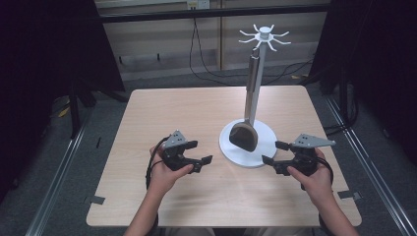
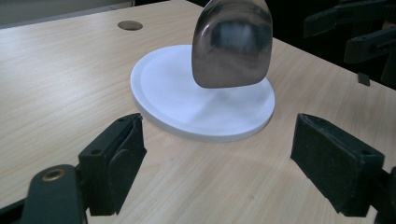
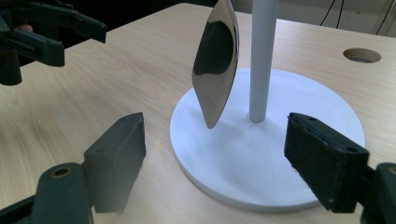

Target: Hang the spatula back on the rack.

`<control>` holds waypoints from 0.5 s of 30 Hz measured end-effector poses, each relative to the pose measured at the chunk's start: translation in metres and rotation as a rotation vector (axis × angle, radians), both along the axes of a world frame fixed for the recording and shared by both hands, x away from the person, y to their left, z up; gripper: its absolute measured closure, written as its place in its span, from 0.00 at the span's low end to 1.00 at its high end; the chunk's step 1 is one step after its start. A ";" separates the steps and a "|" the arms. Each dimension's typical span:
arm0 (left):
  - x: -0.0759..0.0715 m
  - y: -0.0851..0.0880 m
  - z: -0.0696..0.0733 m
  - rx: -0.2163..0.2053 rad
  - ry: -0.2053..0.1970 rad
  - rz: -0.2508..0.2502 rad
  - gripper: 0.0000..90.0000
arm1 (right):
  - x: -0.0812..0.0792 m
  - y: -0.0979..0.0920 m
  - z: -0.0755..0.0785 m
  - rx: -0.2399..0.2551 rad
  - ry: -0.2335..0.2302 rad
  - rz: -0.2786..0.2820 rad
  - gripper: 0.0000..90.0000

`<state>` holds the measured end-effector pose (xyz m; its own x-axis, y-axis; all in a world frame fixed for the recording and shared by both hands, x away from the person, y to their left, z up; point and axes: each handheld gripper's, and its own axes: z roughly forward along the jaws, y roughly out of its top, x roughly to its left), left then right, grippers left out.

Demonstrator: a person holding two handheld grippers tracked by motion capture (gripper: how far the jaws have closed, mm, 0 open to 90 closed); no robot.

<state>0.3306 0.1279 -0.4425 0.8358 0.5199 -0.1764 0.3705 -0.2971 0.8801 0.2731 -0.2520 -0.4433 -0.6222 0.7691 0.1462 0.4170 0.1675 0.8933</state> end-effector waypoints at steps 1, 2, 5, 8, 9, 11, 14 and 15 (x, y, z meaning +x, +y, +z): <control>0.000 0.001 0.000 -0.002 0.002 0.002 0.19 | 0.000 -0.001 -0.001 -0.005 -0.001 0.003 0.23; -0.001 0.001 -0.001 -0.001 0.003 0.005 0.19 | 0.000 -0.001 -0.001 -0.009 -0.002 0.006 0.23; -0.001 0.003 -0.003 0.006 0.003 0.003 0.19 | -0.001 -0.004 -0.003 -0.010 -0.002 0.004 0.22; -0.002 0.004 -0.004 0.002 0.004 0.003 0.19 | -0.003 -0.006 -0.003 -0.012 -0.005 0.000 0.22; -0.002 0.005 -0.005 0.004 0.002 0.010 0.19 | -0.003 -0.007 -0.003 -0.013 -0.003 -0.003 0.22; -0.003 0.006 -0.006 0.008 0.002 0.009 0.19 | -0.004 -0.007 -0.005 -0.011 0.000 -0.003 0.22; -0.005 0.007 -0.007 0.007 0.002 0.010 0.19 | -0.005 -0.007 -0.006 -0.020 0.002 0.000 0.22; -0.005 0.007 -0.007 0.008 0.003 0.012 0.18 | -0.005 -0.008 -0.006 -0.021 -0.001 0.002 0.22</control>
<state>0.3253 0.1351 -0.4497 0.8291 0.5311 -0.1747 0.3769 -0.3001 0.8763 0.2685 -0.2596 -0.4494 -0.6238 0.7708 0.1291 0.4156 0.1873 0.8901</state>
